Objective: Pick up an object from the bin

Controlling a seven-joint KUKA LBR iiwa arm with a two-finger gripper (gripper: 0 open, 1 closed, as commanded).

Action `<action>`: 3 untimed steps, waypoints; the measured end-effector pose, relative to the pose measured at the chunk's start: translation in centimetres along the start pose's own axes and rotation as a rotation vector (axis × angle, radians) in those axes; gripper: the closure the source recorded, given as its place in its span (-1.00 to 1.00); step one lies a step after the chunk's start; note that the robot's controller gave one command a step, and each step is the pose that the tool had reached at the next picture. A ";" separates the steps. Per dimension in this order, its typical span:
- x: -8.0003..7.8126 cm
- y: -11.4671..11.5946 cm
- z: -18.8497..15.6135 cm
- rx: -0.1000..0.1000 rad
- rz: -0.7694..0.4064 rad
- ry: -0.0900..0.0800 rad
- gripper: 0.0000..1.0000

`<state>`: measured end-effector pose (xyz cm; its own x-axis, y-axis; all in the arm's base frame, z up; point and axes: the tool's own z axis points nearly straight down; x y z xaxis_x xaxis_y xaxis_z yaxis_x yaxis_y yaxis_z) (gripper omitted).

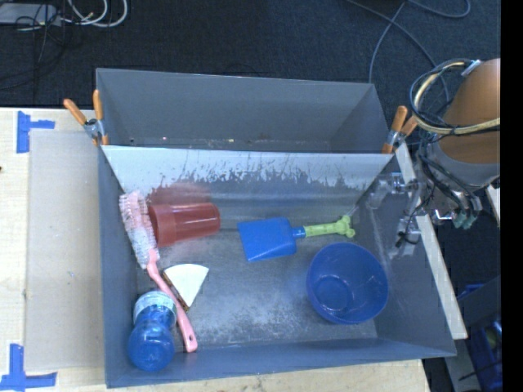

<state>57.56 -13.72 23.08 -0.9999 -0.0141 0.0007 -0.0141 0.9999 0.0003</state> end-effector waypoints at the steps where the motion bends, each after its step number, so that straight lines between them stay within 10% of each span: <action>1: 0.0 0.0 0.0 0.000 0.000 0.000 -1.00; 2: 2.6 1.9 2.7 0.000 -0.047 0.000 -1.00; 3: -1.0 4.1 3.7 0.001 -0.024 -0.005 -1.00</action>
Offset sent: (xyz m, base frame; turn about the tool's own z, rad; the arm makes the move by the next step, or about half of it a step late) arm -0.0397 0.0308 -0.0417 -0.0853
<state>58.52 -9.61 19.34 -0.9993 -0.0379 -0.0044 -0.0379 0.9993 -0.0008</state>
